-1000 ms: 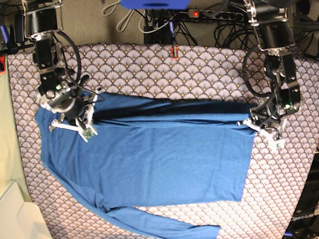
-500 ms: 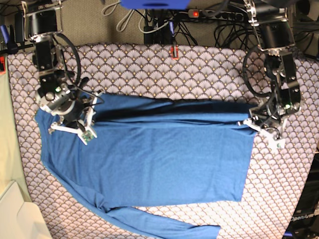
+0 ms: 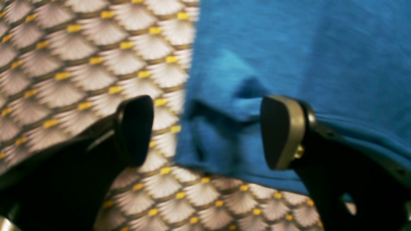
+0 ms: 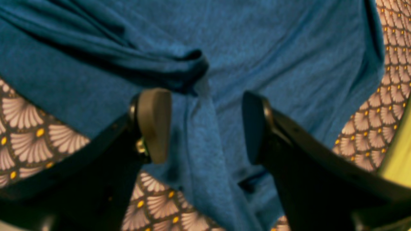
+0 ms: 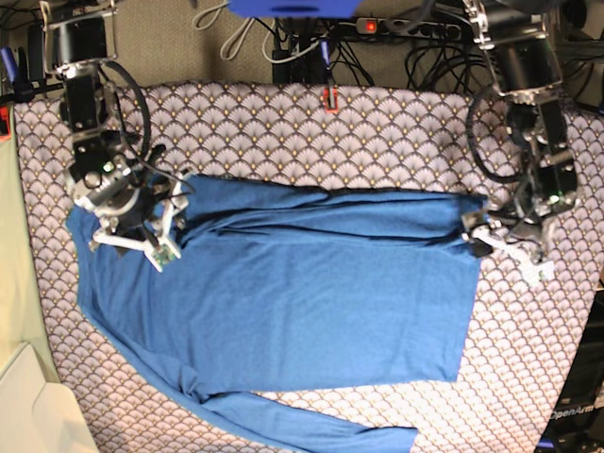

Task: Fold the T-shirt properly
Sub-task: 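Lower the collar edge onto the table and open both grippers, then regrasp the shirt shoulders with both grippers and pull outward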

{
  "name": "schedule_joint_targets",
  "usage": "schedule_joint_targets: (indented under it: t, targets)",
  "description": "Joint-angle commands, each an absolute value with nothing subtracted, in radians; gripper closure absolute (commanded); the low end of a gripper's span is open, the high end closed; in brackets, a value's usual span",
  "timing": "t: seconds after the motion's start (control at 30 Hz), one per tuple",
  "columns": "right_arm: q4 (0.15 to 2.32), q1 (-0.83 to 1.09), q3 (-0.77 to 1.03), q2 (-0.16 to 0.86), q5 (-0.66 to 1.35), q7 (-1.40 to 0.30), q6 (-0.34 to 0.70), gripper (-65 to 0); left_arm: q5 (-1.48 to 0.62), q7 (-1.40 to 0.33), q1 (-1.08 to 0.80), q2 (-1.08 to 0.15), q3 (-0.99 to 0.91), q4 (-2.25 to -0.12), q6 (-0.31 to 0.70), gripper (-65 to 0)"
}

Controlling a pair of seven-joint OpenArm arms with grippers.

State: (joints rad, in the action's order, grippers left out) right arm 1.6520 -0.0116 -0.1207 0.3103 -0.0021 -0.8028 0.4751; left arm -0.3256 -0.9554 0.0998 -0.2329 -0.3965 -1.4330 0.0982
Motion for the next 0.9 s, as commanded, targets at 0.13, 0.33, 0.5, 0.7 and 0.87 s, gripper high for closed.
schedule_joint_targets:
  t: [0.13, 0.33, 0.5, 0.7, 0.87]
  targets:
    - [1.672, -0.015, -0.113, 0.325, -0.001, -0.789, 0.473, -36.0, -0.331, -0.931, 0.059, -0.248, -0.412, -1.449, 0.104, -50.6]
    - [1.672, -0.002, -0.114, 0.325, -0.001, -0.789, 0.473, -36.0, -0.331, -0.931, 0.039, -0.232, -0.403, -1.442, 0.104, -50.5]
    - [1.672, -0.002, -0.116, 0.325, -0.001, -0.789, 0.473, -36.0, -0.331, -0.931, 0.039, -0.211, -0.403, -1.442, 0.104, -50.5]
    - [1.672, -0.002, -0.114, 0.325, -0.001, -0.789, 0.473, -36.0, -0.331, -0.931, 0.025, -0.193, -0.404, -1.442, 0.104, -50.6]
    - [1.672, -0.002, -0.114, 0.326, -0.001, -0.788, 0.473, -36.0, -0.331, -0.931, 0.024, -0.182, -0.410, -1.440, 0.104, -50.6]
